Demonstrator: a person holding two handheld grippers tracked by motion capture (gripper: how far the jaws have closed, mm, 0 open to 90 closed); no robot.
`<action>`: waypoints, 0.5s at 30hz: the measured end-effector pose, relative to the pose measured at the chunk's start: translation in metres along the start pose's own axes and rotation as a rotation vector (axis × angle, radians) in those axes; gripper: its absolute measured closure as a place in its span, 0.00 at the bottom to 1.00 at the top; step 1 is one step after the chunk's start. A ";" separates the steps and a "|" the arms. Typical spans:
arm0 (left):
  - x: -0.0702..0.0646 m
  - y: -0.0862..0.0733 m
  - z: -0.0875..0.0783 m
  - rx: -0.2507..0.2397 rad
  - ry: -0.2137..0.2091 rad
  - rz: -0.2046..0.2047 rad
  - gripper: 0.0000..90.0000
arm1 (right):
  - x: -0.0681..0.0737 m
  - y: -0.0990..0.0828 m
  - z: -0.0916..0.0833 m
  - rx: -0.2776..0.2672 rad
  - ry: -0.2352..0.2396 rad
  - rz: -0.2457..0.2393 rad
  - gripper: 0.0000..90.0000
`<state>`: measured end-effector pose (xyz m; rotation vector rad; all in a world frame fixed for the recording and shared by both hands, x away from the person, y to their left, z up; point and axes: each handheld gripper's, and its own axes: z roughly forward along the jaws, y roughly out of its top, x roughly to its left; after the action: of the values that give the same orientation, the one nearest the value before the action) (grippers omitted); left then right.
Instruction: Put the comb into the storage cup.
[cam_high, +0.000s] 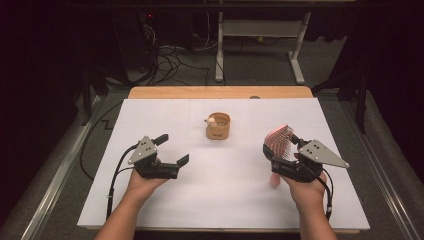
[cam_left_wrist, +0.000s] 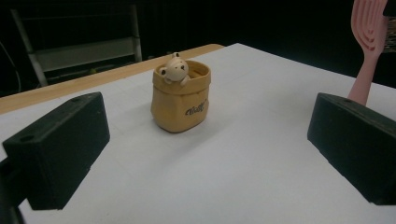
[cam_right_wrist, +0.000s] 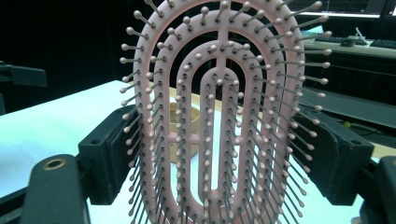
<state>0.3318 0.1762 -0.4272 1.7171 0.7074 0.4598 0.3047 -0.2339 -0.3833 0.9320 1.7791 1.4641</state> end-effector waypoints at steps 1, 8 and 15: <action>0.000 -0.001 0.002 -0.002 -0.006 0.000 0.00 | 0.001 0.000 0.000 -0.001 0.001 0.001 0.23; 0.003 0.000 0.010 -0.012 -0.009 -0.017 0.00 | 0.005 0.004 -0.001 -0.007 0.005 -0.012 0.23; 0.000 0.006 0.019 -0.012 -0.018 -0.011 0.00 | 0.008 0.003 0.002 0.002 0.012 -0.016 0.23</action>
<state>0.3453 0.1615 -0.4261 1.7033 0.6996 0.4392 0.3026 -0.2258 -0.3808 0.9099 1.7930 1.4608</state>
